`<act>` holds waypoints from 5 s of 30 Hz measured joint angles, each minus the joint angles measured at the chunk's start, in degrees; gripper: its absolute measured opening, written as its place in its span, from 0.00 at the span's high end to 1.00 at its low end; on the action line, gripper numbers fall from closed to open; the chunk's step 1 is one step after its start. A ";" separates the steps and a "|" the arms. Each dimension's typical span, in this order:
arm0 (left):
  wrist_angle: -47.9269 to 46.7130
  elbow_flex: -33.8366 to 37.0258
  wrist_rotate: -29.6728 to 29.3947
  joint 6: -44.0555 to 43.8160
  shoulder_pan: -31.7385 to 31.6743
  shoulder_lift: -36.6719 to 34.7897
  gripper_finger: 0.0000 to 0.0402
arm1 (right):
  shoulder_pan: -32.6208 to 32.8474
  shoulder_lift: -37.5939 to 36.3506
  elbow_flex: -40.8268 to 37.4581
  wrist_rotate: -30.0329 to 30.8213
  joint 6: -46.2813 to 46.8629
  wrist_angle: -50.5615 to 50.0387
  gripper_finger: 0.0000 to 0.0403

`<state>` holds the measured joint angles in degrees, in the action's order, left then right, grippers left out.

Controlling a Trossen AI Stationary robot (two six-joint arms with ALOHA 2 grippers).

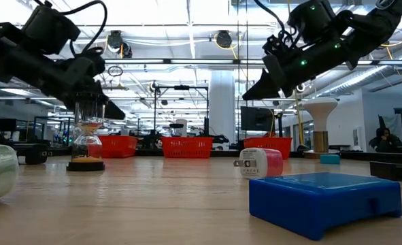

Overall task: Pick & Place Office items
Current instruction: Put the top blue timer into the left orange basket

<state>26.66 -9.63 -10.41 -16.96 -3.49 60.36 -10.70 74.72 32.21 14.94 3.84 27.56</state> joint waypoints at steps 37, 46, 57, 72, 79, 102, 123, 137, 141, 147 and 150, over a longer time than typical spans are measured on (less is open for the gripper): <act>18.92 8.76 -6.64 4.66 0.20 -3.01 0.95 | 1.44 -10.33 8.09 7.65 12.66 -28.67 1.00; 19.60 8.72 -6.72 4.77 0.21 -3.02 0.95 | 1.40 -9.35 18.88 12.22 29.17 -59.47 0.98; 19.88 8.72 -6.72 4.81 0.22 -3.00 0.96 | -0.22 -7.30 23.82 11.96 47.82 -76.90 0.90; 19.93 8.72 -6.70 4.79 0.22 -3.02 0.99 | -7.02 2.73 18.84 8.31 59.99 -78.43 0.39; 19.93 8.72 -6.70 4.77 0.22 -3.00 0.94 | -9.65 5.02 18.51 5.82 62.40 -77.54 0.24; 19.93 8.70 -6.70 4.75 0.22 -3.00 0.94 | -12.07 5.03 6.62 0.83 68.40 -64.61 0.33; 19.93 8.70 -7.95 4.51 0.20 -3.00 0.94 | -6.30 5.06 14.71 1.53 54.09 -53.78 0.63; 19.90 8.70 -8.64 4.27 0.20 -3.02 0.94 | -0.69 32.05 37.30 -4.76 36.59 -38.90 0.63; 19.80 8.70 -8.66 4.29 0.20 -3.00 0.94 | 0.35 39.72 45.86 -6.41 26.40 -38.65 0.63; 19.47 8.70 -8.69 4.28 0.20 -3.00 0.94 | 1.94 45.15 50.75 -7.79 13.54 -37.05 0.62; 19.44 8.70 -8.73 4.31 0.22 -3.00 0.94 | 2.27 46.21 50.80 -8.90 10.92 -34.87 0.62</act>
<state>46.10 -0.93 -19.14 -12.64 -3.27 57.36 -8.43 120.92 83.00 6.04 14.76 -7.31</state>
